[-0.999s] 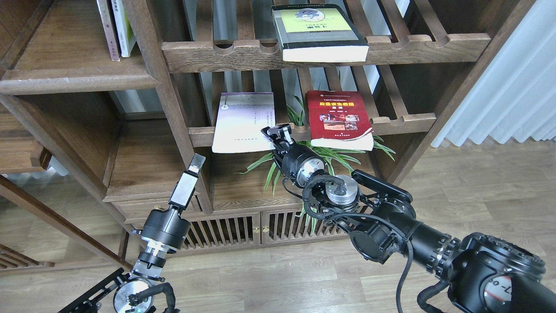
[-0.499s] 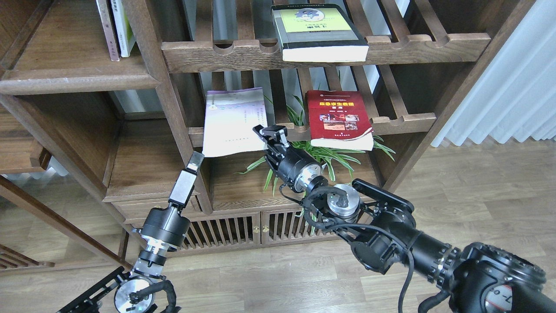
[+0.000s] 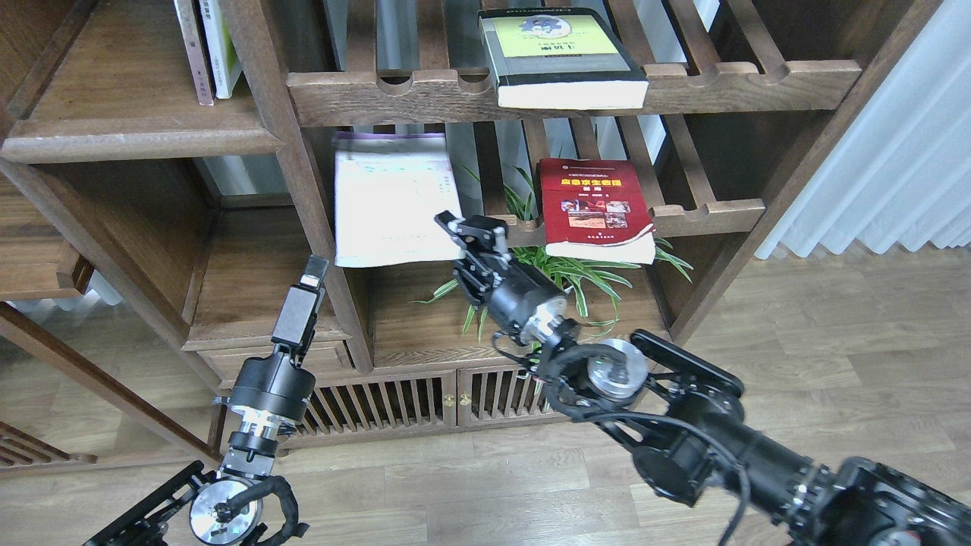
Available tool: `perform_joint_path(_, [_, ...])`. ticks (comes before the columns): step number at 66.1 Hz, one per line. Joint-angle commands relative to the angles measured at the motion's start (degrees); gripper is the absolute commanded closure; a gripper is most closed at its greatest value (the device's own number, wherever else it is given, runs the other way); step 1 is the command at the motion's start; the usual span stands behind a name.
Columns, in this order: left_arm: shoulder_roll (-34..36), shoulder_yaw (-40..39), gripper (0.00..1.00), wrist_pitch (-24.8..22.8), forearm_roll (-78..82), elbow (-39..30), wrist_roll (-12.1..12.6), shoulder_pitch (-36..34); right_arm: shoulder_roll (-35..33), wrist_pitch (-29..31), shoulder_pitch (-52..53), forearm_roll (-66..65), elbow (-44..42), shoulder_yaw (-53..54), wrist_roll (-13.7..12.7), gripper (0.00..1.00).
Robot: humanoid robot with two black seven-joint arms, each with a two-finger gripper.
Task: Organize books on shelf
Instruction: 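Pull the white book off the shelf between both grippers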
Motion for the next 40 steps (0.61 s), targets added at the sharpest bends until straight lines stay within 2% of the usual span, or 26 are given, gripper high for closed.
perform_joint_path(1, [0.62, 0.11, 0.0, 0.0, -0.24, -0.66, 0.0, 0.03, -3.48, 1.55, -1.65, 0.08, 1.06, 0.01, -0.5, 0.95])
perform_joint_path(14, [2.55, 0.37, 0.01, 0.0, -2.52, -1.45, 0.0, -0.14, -7.96, 7.52, -5.87, 0.26, 5.45, 1.68, -4.63, 0.95])
perform_joint_path(25, [3.26, 0.64, 0.01, 0.0, -4.99, -1.98, 0.0, -0.32, -11.66, 9.37, -7.98, 0.26, 7.39, 2.3, -5.69, 0.95])
perform_joint_path(40, [6.51, 2.13, 0.01, 0.0, -9.03, -3.64, 0.49, -0.41, -15.0, 16.31, -12.2, -0.01, 10.29, 2.03, -8.94, 0.95])
